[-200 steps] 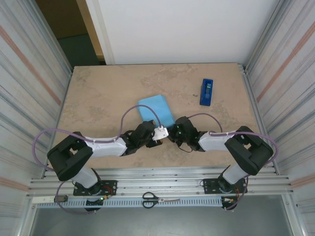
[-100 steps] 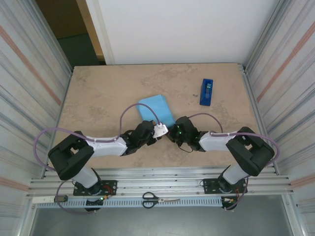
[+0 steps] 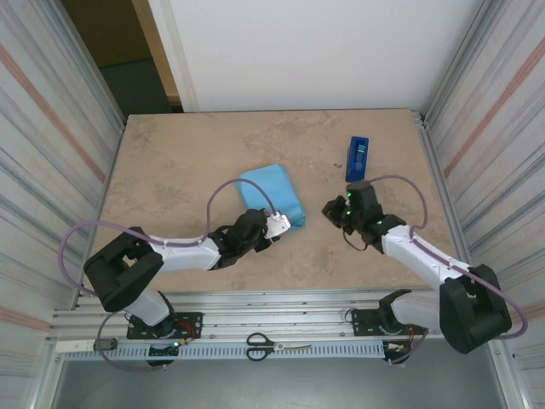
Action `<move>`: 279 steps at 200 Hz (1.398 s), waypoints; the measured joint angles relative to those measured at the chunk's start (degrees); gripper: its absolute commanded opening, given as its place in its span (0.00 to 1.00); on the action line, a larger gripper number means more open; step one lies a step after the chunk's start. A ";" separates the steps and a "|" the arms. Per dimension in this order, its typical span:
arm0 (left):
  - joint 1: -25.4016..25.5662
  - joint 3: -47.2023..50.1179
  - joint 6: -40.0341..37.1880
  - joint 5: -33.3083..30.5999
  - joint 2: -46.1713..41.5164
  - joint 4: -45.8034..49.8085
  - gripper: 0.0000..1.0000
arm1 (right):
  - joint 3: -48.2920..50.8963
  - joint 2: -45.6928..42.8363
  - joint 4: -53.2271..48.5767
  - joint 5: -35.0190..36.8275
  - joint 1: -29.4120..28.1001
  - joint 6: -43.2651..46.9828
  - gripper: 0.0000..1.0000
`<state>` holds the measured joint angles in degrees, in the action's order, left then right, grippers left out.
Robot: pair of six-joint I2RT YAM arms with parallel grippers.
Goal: Wrap the gift box in paper
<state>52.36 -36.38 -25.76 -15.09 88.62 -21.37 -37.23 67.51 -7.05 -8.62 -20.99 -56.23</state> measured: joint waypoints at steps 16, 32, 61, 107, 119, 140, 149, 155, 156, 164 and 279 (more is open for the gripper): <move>0.04 0.00 0.11 -0.02 0.00 0.00 0.51 | -3.06 -0.09 -2.91 -1.75 5.79 4.46 0.13; 0.15 0.00 0.13 -0.20 0.07 0.00 0.51 | -5.44 -0.04 -4.72 -3.87 10.82 7.98 0.14; 0.26 0.00 0.33 -0.57 0.11 -0.09 0.50 | -9.33 2.78 -6.71 -8.26 17.05 12.83 0.18; 0.96 -0.04 0.57 -1.70 0.52 -0.42 0.50 | -14.36 9.88 -7.98 -16.09 18.56 16.94 0.18; 1.03 -0.04 0.57 -1.99 0.59 -0.44 0.50 | -14.14 10.36 -7.74 -17.77 16.09 16.81 0.17; 1.20 -0.07 0.76 -2.23 0.59 -0.44 0.50 | -11.56 10.12 -5.60 -18.36 8.41 15.85 0.16; 1.29 -0.07 0.81 -2.54 0.59 -0.42 0.50 | -9.62 9.88 -4.76 -17.94 4.55 15.10 0.14; 1.33 -0.07 0.85 -2.58 0.59 -0.42 0.50 | -7.80 9.60 -3.96 -17.92 1.75 14.23 0.13; 1.36 -0.07 0.85 -2.58 0.59 -0.42 0.50 | -7.58 9.57 -3.89 -17.90 1.44 14.08 0.12; 1.36 -0.07 1.03 -2.58 0.59 -0.42 0.50 | -5.03 9.20 -2.75 -17.77 -1.31 12.44 0.10; 1.38 -0.04 1.22 -2.60 0.66 -0.55 0.51 | 5.90 18.43 25.55 -7.87 -16.15 -12.46 0.00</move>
<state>53.74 -36.42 -24.53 -17.69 89.27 -21.91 -31.33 85.93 18.50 -16.49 -37.15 -68.69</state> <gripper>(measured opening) 0.504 0.062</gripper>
